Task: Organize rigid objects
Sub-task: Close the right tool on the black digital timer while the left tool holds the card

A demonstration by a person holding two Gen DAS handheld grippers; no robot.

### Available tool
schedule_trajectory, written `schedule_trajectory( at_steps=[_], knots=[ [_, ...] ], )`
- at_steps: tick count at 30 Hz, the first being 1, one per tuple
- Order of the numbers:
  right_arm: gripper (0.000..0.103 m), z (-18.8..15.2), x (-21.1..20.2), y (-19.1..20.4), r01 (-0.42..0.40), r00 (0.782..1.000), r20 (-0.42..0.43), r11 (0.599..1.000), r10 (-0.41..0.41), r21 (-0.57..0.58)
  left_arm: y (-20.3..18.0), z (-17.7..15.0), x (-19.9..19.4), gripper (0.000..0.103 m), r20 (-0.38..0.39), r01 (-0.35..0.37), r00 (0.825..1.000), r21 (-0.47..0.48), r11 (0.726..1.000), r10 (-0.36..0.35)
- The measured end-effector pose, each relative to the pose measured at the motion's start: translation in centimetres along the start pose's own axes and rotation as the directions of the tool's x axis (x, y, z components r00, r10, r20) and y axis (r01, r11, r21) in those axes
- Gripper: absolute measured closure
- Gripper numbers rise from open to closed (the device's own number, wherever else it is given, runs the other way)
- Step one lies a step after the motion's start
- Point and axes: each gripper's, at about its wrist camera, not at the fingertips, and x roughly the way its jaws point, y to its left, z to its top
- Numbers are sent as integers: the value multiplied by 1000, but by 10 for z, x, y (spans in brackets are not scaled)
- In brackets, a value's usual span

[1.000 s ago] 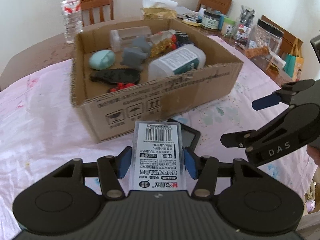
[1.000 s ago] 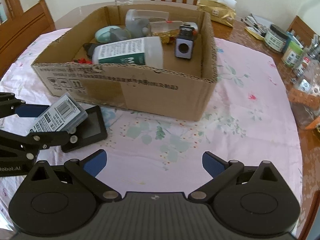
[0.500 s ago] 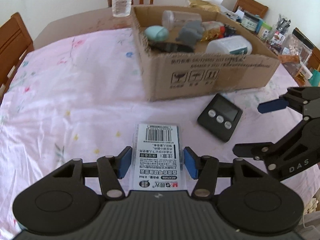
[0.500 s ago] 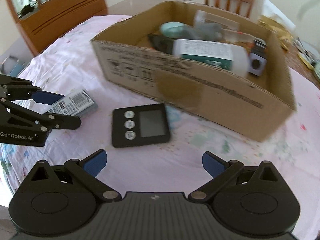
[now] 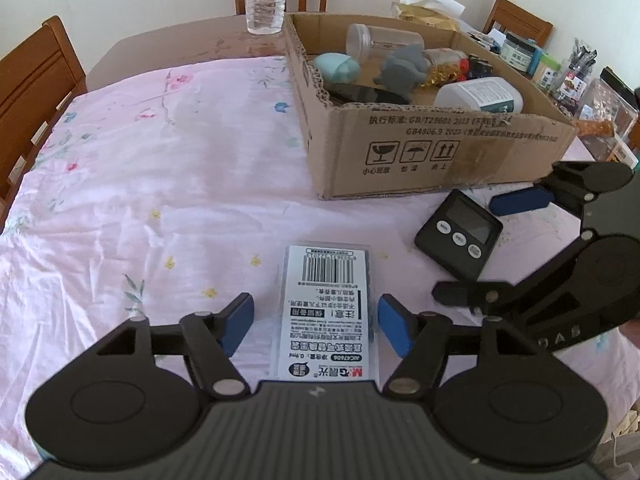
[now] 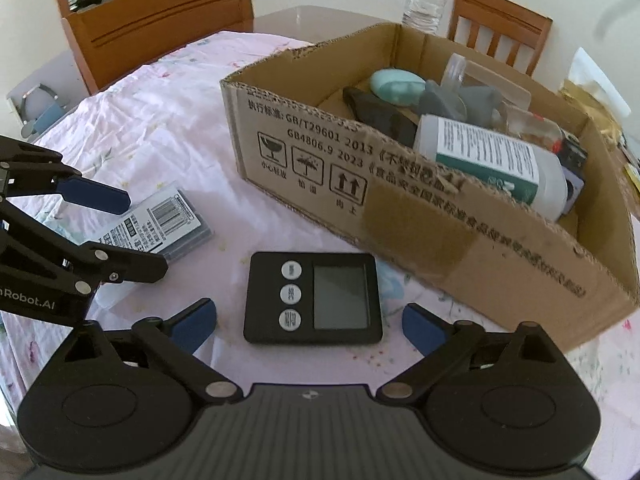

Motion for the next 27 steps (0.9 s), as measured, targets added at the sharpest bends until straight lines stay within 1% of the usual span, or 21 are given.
schedule_trajectory(
  at_steps=[1, 5, 7, 10, 11, 13, 15, 16, 22, 27],
  knots=[
    [14, 1, -1, 0, 0, 1000, 3, 1000, 0, 0, -1, -1, 0, 31, -1, -3, 1000, 5, 1000, 3],
    [21, 7, -1, 0, 2, 1000, 0, 1000, -2, 1, -4, -3, -2, 30, -2, -13, 1000, 19, 1000, 13],
    [28, 8, -3, 1, 2, 1000, 0, 1000, -2, -1, -4, -2, -2, 30, -3, -8, 1000, 14, 1000, 8],
    [29, 9, -6, 3, 13, 1000, -11, 1000, -13, -4, -5, 0, 0, 31, -5, -7, 1000, 14, 1000, 8],
    [29, 8, -6, 2, 18, 1000, -14, 1000, -18, -4, -6, 1, 1, 33, -6, -7, 1000, 15, 1000, 7],
    [29, 6, -8, 0, 24, 1000, -19, 1000, -24, 5, -8, 2, 2, 33, -8, -18, 1000, 20, 1000, 18],
    [29, 4, -10, -3, 31, 999, -26, 999, -30, 18, -11, 2, 2, 41, -6, -37, 999, 28, 999, 38],
    [29, 3, -11, -5, 35, 999, -28, 999, -34, 22, -12, 2, 2, 42, -4, -37, 999, 29, 999, 37],
    [28, 0, -10, -9, 36, 999, -25, 999, -35, 39, -20, 4, 4, 42, -6, -48, 999, 31, 998, 48],
    [28, 0, -10, -8, 34, 999, -20, 998, -33, 45, -21, 4, 4, 42, 0, -63, 998, 12, 998, 63]
  ],
)
